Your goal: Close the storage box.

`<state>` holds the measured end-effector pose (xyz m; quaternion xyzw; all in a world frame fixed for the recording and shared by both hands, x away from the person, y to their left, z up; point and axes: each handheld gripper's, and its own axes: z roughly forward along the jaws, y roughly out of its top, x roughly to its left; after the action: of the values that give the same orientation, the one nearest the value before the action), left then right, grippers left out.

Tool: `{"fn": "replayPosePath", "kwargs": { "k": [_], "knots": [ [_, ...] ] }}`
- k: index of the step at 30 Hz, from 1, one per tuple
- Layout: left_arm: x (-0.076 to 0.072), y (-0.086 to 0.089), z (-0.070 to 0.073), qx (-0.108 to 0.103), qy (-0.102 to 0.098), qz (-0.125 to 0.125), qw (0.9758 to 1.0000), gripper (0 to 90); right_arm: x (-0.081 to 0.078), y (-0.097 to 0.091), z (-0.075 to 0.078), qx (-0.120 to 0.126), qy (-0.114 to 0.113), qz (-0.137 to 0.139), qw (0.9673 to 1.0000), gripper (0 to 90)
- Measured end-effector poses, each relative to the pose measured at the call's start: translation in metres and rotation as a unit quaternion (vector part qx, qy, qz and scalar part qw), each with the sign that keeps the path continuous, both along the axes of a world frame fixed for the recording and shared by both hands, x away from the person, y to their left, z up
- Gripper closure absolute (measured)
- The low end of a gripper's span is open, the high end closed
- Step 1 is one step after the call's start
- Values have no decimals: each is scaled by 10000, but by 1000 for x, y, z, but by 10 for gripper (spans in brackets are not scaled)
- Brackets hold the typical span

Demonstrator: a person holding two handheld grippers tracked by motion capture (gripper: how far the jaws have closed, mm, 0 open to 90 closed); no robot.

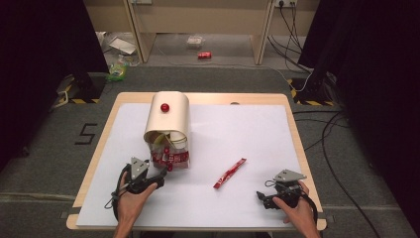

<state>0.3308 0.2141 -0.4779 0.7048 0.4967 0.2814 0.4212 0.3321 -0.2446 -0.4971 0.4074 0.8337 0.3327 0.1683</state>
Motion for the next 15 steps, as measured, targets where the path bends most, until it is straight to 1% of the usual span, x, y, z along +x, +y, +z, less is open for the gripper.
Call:
{"fn": "replayPosePath", "kwargs": {
  "k": [3,8,15],
  "knots": [
    [2,0,0,21,-7,29,10000,272,0,0,0,-1,-2,0,10000,3],
    [6,1,-1,-27,-2,74,10000,270,0,0,0,0,-1,1,10000,4],
    [11,0,-1,11,-1,91,10000,272,0,0,0,2,2,1,10000,3]
  ]
}}
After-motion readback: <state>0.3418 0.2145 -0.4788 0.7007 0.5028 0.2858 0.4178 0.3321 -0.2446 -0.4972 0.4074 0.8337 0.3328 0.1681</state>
